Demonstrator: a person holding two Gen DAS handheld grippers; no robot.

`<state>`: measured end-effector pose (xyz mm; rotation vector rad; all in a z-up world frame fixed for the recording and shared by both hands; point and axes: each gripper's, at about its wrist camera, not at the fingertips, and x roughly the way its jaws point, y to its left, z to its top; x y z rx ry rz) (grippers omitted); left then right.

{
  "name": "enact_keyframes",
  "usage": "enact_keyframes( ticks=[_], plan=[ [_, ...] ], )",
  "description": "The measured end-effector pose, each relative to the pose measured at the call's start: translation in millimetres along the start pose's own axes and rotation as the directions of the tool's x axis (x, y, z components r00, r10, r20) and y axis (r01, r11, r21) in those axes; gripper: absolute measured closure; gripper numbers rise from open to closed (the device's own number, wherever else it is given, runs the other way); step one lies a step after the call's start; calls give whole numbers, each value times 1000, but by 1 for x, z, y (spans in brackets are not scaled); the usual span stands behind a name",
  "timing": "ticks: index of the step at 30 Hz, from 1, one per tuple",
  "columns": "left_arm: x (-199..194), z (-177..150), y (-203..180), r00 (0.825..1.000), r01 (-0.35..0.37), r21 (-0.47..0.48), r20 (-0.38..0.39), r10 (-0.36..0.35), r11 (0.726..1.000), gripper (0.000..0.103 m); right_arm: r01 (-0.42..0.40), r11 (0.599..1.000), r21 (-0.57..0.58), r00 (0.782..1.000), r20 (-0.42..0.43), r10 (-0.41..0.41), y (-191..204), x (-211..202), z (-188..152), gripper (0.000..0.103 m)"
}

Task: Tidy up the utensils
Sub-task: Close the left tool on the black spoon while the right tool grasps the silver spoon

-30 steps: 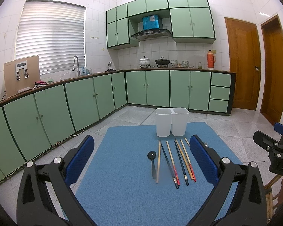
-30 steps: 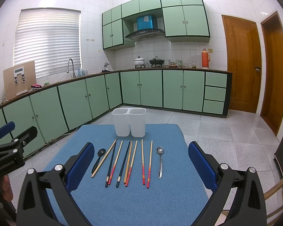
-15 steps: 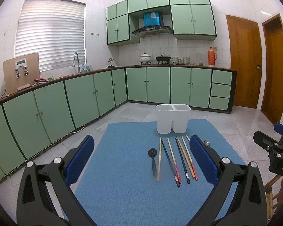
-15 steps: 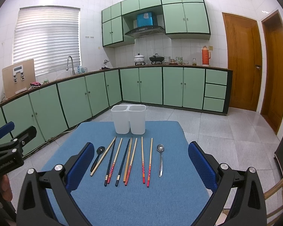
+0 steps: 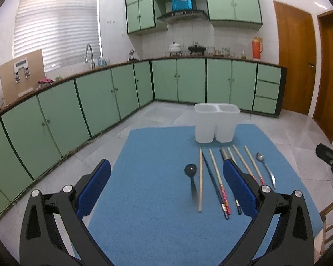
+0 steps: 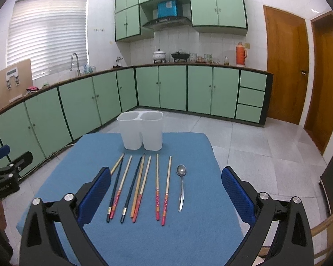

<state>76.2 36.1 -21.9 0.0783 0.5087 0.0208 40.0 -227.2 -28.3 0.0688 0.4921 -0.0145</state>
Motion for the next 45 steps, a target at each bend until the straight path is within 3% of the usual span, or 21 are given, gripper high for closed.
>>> enact_keyframes(
  ticks=[6, 11, 15, 19, 22, 29, 38, 42, 45],
  plan=[
    [57, 11, 5, 993, 17, 14, -113, -15, 1000, 5, 2, 999, -45, 998, -62, -5, -6, 45, 8, 7],
    [114, 15, 3, 969, 65, 22, -241, -58, 998, 5, -47, 998, -33, 982, -183, 40, -20, 98, 14, 25],
    [161, 17, -1, 931, 110, 7, -352, -100, 994, 6, -110, 994, 16, 939, -325, 109, -33, 150, 14, 42],
    [200, 13, -9, 889, 123, 4, -444, -109, 992, 23, -112, 994, 2, 896, -432, 102, -37, 192, 8, 50],
    [221, 7, -16, 859, 141, -9, -495, -126, 990, 25, -119, 993, 20, 861, -495, 114, -41, 221, 3, 57],
    [252, -3, -22, 816, 151, -17, -562, -134, 988, 29, -109, 993, 40, 819, -563, 113, -47, 260, -5, 57],
    [275, -12, -23, 771, 171, -32, -618, -154, 985, 38, -106, 993, 56, 794, -596, 118, -48, 282, -5, 62],
    [280, -14, -22, 759, 185, -50, -627, -175, 981, 41, -104, 993, 63, 788, -604, 121, -49, 287, -7, 63],
    [283, -12, -22, 759, 190, -46, -627, -176, 981, 42, -103, 992, 66, 786, -606, 122, -50, 291, -7, 63]
  ],
)
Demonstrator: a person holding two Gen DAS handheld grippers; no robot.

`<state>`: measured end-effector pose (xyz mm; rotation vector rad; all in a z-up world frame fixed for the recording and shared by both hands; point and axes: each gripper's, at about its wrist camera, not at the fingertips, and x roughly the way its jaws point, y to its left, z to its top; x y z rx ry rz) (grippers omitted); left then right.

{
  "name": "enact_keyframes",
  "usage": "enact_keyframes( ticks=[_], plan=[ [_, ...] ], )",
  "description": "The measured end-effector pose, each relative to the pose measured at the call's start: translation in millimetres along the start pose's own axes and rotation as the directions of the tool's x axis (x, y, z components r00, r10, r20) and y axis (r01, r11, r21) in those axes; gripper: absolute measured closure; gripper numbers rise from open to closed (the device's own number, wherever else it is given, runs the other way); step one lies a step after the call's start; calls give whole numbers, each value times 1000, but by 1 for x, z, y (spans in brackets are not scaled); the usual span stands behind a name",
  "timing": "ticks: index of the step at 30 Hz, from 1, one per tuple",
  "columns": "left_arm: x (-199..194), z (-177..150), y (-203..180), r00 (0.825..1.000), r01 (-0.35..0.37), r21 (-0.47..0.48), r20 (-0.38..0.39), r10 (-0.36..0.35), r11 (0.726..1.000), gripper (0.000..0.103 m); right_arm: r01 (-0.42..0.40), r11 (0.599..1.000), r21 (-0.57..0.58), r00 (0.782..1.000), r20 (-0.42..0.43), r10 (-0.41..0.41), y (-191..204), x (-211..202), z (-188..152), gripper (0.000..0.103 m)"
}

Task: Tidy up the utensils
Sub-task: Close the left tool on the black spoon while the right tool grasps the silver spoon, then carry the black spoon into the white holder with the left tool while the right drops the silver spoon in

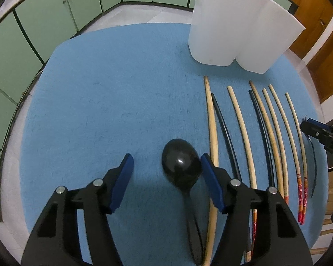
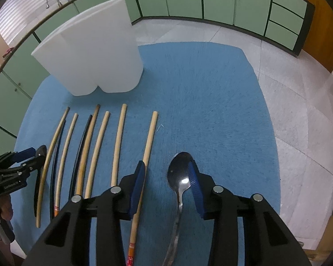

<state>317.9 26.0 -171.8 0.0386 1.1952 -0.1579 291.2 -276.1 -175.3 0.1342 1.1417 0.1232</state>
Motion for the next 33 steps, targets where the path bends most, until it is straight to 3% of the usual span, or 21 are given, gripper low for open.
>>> enact_keyframes(
  ticks=[5, 7, 9, 10, 11, 19, 32, 33],
  plan=[
    [5, 8, 2, 1000, 5, -4, 0, -5, 1000, 42, 4, 1000, -7, 1000, 2, -4, -1, 2, 3, 64],
    [3, 4, 2, 1000, -1, -4, 11, 1, 1000, 49, 1, 1000, -6, 1000, 3, -1, -2, 2, 2, 71],
    [1, 4, 2, 1000, 17, -5, 22, -16, 1000, 62, -7, 1000, 0, 1000, 0, 7, -3, 2, 1, 92],
    [0, 4, 2, 999, 38, -8, 23, -37, 999, 70, -1, 1000, -3, 1000, -5, 1, -4, 4, 1, 95],
    [-1, 1, -1, 998, 53, -12, 24, -53, 999, 70, -3, 1000, -5, 1000, -6, 3, -6, 5, 0, 96],
    [-3, -6, 1, 992, 112, 4, 67, -112, 994, 70, -35, 999, -13, 999, 6, 35, -4, -2, -3, 101],
    [-22, -8, -11, 984, 100, 50, 142, -106, 994, 70, -82, 996, 46, 994, 78, 78, -20, -31, 3, 103],
    [-23, -7, -12, 984, 99, 54, 145, -106, 994, 70, -74, 996, 45, 994, 77, 71, -18, -31, 5, 98]
  ],
)
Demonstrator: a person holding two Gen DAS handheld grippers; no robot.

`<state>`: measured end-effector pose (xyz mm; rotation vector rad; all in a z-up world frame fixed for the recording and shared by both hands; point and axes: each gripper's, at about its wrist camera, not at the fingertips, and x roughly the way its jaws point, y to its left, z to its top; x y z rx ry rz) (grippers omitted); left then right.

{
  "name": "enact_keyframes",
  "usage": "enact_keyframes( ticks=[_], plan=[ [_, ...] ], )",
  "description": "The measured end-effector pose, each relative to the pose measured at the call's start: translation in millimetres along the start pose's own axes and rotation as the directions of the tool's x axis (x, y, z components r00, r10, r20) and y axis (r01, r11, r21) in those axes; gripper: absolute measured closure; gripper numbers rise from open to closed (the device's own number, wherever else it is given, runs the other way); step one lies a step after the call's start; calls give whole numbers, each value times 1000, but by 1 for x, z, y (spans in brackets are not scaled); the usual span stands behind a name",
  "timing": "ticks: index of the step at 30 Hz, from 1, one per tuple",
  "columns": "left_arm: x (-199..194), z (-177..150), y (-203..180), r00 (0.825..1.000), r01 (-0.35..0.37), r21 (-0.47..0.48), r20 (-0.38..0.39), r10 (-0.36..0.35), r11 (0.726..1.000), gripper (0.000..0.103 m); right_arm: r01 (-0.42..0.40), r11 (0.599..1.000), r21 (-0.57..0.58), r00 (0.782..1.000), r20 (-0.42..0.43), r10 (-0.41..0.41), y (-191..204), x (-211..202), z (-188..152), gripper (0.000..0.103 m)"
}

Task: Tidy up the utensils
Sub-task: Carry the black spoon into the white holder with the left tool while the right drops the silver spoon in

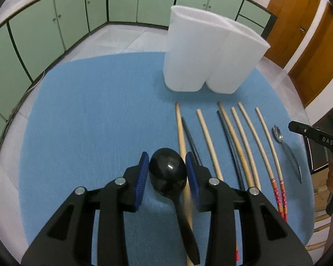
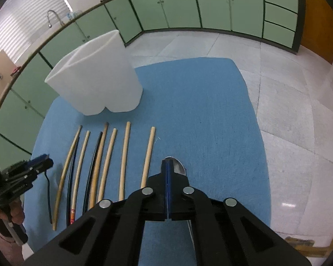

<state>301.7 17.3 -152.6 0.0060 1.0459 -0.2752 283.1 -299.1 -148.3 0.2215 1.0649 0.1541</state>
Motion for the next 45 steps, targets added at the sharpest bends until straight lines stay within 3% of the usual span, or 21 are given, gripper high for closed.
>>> enact_keyframes(
  ticks=[1, 3, 6, 13, 16, 18, 22, 25, 29, 36, 45],
  plan=[
    [0, 1, -1, 1000, -1, 4, 2, 1, 1000, 70, 15, 1000, -1, 1000, 2, -15, 0, 1, 2, 93],
    [-1, -2, 0, 1000, -4, 5, 3, 4, 1000, 70, 24, 1000, -19, 1000, -8, -24, 3, 5, 3, 72],
    [1, -3, 0, 1000, 1, -3, -5, -1, 1000, 71, 34, 998, -44, 999, -22, -35, 7, 12, 0, 61],
    [2, -3, 0, 1000, 6, -3, -15, -6, 1000, 71, 88, 993, -76, 993, -72, -94, 9, 40, -1, 61],
    [3, -1, 0, 1000, 4, -2, -14, -4, 1000, 71, 114, 989, -94, 989, -83, -121, 9, 48, 1, 65],
    [4, 0, 0, 1000, 3, 0, -10, -3, 1000, 71, 120, 987, -107, 988, -85, -130, 11, 48, 2, 74],
    [3, 0, -2, 1000, 10, 4, 4, -10, 1000, 71, 122, 988, -93, 988, -79, -130, 10, 46, 2, 75],
    [-6, 0, -3, 999, 16, 7, 38, -16, 1000, 71, 87, 996, -34, 995, -43, -89, 5, 35, 4, 75],
    [-24, 5, -4, 994, 27, 9, 108, -28, 1000, 71, -40, 999, 36, 998, 57, 38, 1, -2, 5, 75],
    [-63, 15, -13, 969, 25, 27, 245, -31, 999, 71, -120, 992, 32, 975, 192, 111, 8, -49, 8, 75],
    [-99, 31, -24, 925, 16, 42, 378, -31, 999, 72, -176, 984, -10, 938, 302, 170, 23, -87, 36, 75]
  ],
)
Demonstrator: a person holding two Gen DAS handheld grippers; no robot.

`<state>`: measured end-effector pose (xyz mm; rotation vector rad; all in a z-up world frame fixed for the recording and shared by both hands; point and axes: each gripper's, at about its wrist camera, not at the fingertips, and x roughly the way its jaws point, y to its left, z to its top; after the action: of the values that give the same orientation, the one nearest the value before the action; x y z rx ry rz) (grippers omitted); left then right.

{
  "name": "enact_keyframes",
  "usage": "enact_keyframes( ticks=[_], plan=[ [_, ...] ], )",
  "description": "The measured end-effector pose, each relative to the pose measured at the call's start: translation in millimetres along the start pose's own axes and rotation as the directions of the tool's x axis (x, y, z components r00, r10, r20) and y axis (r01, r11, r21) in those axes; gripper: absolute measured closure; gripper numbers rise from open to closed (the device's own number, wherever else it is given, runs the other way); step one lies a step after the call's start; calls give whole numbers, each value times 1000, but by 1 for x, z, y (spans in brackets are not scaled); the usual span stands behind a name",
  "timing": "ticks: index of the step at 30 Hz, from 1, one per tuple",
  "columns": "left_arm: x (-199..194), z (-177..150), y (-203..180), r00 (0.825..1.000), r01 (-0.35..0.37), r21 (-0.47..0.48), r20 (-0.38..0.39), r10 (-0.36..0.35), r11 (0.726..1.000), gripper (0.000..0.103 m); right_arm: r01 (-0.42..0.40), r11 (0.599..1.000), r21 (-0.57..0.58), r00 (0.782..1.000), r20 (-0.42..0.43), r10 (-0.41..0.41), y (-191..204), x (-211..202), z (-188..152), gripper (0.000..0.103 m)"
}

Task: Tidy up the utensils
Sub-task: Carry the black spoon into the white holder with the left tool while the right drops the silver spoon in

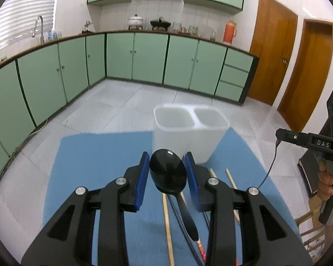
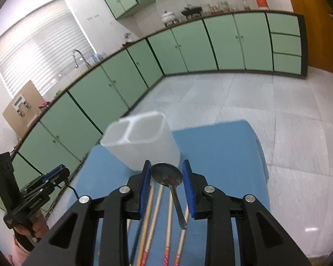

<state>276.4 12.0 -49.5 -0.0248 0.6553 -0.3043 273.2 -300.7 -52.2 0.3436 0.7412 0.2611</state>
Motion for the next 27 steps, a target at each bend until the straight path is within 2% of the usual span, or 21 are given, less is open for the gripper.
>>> enact_keyframes(
  ticks=[7, 10, 17, 22, 25, 27],
  plan=[
    [-17, 44, -1, 994, 2, -5, 111, -2, 1000, 72, -57, 997, -47, 995, 79, 61, 27, -17, 35, 75],
    [-20, 66, -6, 987, 4, -3, 161, -3, 1000, 73, -54, 996, -72, 992, 107, 62, 39, -16, 52, 75],
    [0, 117, -23, 970, -7, 28, 243, 0, 1000, 77, -70, 992, -104, 982, 169, 87, 63, 1, 90, 75],
    [44, 127, -30, 974, -32, 53, 225, 19, 998, 80, -43, 995, -91, 981, 185, 59, 60, 41, 109, 75],
    [85, 119, -27, 985, -45, 59, 166, 35, 997, 80, -35, 997, -68, 986, 158, 45, 51, 70, 109, 75],
    [99, 110, -19, 990, -40, 48, 136, 33, 998, 80, -32, 998, -59, 990, 138, 40, 47, 87, 103, 75]
  ],
)
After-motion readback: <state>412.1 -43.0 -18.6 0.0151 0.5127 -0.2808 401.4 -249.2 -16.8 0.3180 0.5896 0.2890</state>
